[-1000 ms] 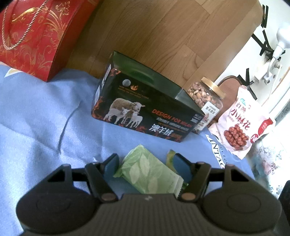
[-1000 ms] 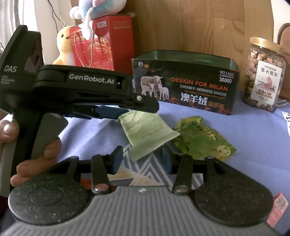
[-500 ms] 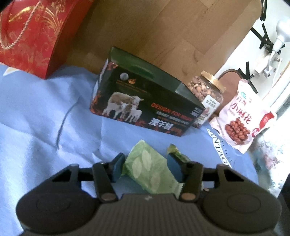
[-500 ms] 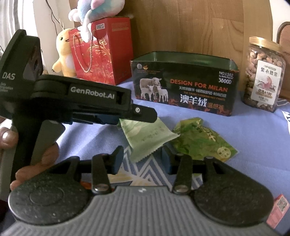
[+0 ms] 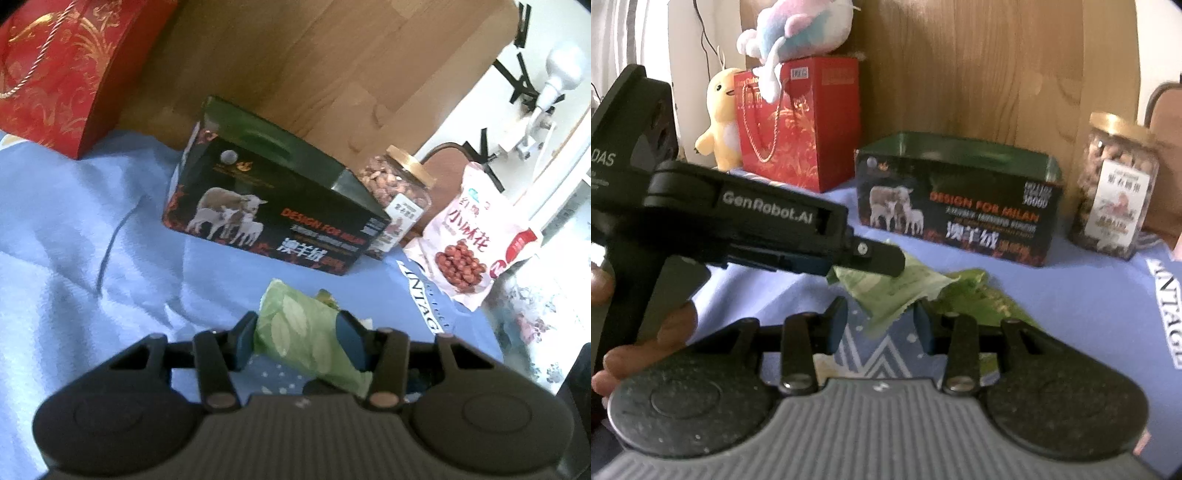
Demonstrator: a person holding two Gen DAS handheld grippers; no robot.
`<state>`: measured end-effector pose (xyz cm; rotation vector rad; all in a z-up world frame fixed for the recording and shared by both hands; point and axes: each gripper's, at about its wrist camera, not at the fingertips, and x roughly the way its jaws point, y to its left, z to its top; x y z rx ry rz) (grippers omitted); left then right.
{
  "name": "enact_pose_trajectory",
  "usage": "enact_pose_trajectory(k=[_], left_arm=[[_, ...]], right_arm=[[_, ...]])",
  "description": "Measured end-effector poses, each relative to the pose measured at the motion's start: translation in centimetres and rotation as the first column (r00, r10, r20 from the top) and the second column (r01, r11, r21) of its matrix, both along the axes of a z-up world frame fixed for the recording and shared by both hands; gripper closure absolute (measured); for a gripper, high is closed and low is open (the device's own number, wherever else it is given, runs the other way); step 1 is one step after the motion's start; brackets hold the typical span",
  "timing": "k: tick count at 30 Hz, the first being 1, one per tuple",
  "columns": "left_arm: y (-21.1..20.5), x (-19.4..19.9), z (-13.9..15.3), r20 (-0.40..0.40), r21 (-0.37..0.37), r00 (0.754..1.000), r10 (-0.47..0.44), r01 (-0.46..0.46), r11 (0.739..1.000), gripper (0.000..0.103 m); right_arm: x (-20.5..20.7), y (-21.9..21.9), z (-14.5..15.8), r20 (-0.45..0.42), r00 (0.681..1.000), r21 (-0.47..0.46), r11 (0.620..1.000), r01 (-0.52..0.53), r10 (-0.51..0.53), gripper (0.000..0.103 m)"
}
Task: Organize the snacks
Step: 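Lift the light green packet with the left tool toward the tin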
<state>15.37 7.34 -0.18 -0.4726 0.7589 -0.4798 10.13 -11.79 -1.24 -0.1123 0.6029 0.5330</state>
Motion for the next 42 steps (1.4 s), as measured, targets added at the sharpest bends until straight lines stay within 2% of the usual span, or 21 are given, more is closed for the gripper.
enact_pose_trajectory(k=[7,20,31,37,42], left_arm=[[-0.5,-0.3,0.3,0.015,-0.025,0.999,-0.043,0.044,0.999,0.057],[-1.5,-0.4,-0.4,-0.009,-0.001,0.996,-0.083,0.083,0.997,0.055],[-1.7,-0.3,-0.6,-0.010,0.010,0.996,-0.085,0.085,0.996,0.055],[-1.2,-0.3,-0.4,-0.005,0.008,0.997,-0.078,0.078,0.997,0.051],[0.7,-0.3,0.3,0.014,-0.034,0.999,-0.029,0.029,0.999,0.049]], right_arm=[[-0.3,-0.6,0.4,0.033,0.999,-0.020,1.000,0.013,-0.012,0.061],[-0.5,-1.4,-0.6,-0.010,0.999,-0.025,0.999,0.030,-0.030,0.059],[-0.6,-1.5,-0.8,-0.021,0.999,-0.024,0.999,0.025,-0.025,0.058],[-0.8,-1.6,-1.0,-0.030,0.999,-0.026,1.000,0.012,-0.013,0.058],[-1.0,-1.7,-0.8,-0.027,1.000,-0.022,1.000,0.011,-0.012,0.059]])
